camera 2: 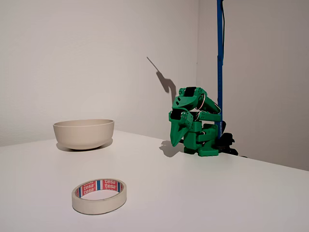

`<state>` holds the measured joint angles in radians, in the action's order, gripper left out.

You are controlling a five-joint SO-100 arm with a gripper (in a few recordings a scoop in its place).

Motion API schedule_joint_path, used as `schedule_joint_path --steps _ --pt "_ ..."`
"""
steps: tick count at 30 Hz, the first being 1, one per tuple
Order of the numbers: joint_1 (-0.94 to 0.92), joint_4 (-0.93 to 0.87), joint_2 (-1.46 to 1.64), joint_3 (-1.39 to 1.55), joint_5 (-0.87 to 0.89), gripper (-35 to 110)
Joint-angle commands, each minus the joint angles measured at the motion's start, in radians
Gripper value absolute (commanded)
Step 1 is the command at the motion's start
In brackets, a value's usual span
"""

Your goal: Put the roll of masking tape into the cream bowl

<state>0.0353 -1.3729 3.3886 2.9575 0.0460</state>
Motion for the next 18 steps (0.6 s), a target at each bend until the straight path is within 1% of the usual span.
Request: schedule_joint_path --steps 1,9,13,18 --pt "-0.005 -0.014 0.002 -0.043 0.011 -8" --pt "-0.034 -0.018 0.002 -0.084 0.0 -8" --pt "-0.014 -0.025 0.002 -0.123 0.003 -8" --pt "-0.017 0.014 -0.037 -0.147 -0.017 -8"
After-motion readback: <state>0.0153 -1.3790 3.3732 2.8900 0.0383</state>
